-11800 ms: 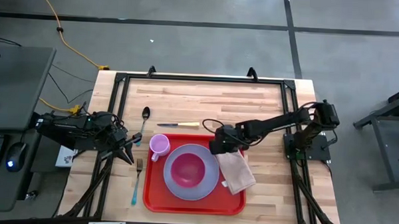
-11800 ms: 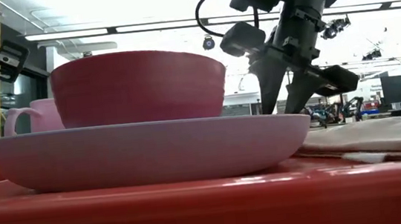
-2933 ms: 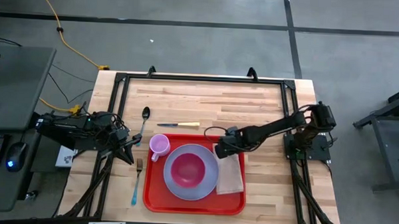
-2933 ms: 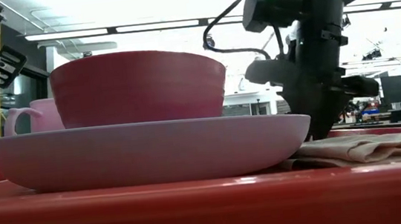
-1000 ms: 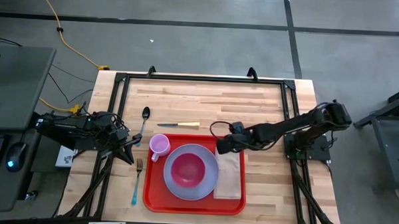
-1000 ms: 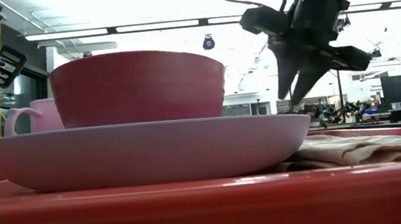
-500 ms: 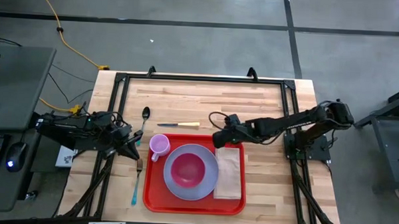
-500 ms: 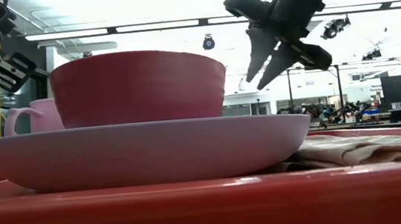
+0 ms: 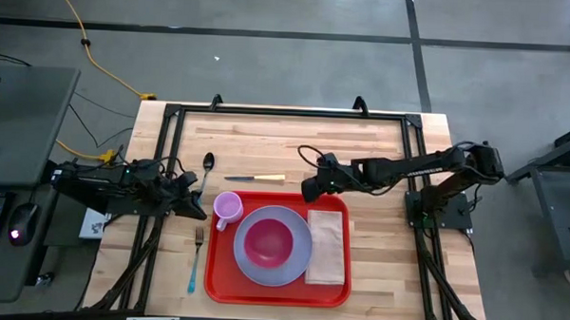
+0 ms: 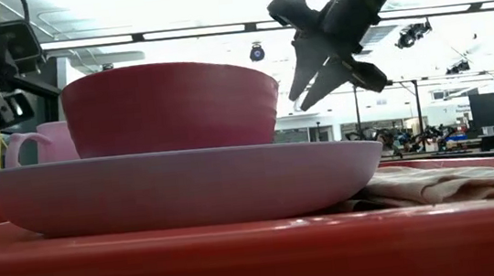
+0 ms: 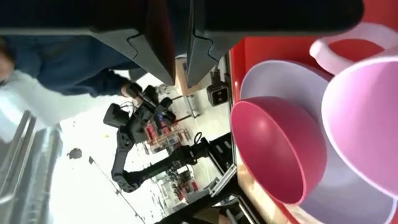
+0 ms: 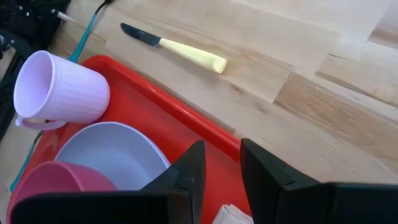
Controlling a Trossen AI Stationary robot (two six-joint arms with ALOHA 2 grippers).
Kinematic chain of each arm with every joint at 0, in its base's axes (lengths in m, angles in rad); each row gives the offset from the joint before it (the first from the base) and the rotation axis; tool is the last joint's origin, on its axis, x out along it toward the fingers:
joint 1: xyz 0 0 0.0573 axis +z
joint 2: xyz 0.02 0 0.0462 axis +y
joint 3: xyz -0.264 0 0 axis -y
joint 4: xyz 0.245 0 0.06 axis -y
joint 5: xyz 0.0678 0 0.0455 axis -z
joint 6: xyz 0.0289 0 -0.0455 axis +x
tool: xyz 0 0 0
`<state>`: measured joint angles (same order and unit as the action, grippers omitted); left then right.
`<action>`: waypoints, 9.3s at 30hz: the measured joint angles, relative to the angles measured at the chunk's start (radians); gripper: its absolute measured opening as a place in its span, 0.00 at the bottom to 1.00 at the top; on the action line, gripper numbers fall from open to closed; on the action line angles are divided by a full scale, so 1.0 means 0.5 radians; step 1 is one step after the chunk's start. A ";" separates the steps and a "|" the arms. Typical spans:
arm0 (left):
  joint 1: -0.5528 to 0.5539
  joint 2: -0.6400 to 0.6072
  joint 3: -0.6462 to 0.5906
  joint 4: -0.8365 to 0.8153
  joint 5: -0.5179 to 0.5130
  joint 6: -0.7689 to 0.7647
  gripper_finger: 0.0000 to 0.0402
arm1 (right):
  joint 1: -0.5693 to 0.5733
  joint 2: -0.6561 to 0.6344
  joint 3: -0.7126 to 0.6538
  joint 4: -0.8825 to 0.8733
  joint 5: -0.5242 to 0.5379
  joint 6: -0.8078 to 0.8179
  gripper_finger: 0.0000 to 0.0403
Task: Set up tray
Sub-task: Put the blue fork on the brown napkin
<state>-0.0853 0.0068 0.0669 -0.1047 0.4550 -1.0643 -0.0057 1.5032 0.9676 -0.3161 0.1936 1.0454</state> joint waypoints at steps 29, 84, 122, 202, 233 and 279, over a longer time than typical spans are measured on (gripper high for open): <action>-0.002 0.008 0.268 -0.580 -0.283 -0.607 0.18 | -0.414 0.000 0.001 0.572 -0.408 -0.799 0.19; -2.004 2.470 1.398 -1.319 -1.595 -2.018 0.18 | -0.591 -0.011 0.001 0.149 -0.557 -1.203 0.19; -1.687 2.804 1.395 -1.202 -1.500 -2.338 0.18 | -0.657 -0.509 0.001 0.028 -0.447 -1.382 0.19; -1.352 3.134 1.487 -1.428 -0.725 -2.331 0.03 | -0.657 -0.589 0.001 -0.125 -0.272 -1.534 0.19; -1.492 3.126 2.518 -2.780 -0.952 -2.542 0.03 | -0.657 -0.589 0.001 -0.137 -0.307 -1.568 0.19; -0.138 3.123 3.153 -1.836 -2.198 -0.289 0.03 | -0.350 -0.583 0.000 0.017 -0.536 -1.285 0.19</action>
<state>-0.1542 1.5684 1.6436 -1.0226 -0.6439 -1.2090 -0.1806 1.2118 0.9676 -0.3077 -0.0746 0.4028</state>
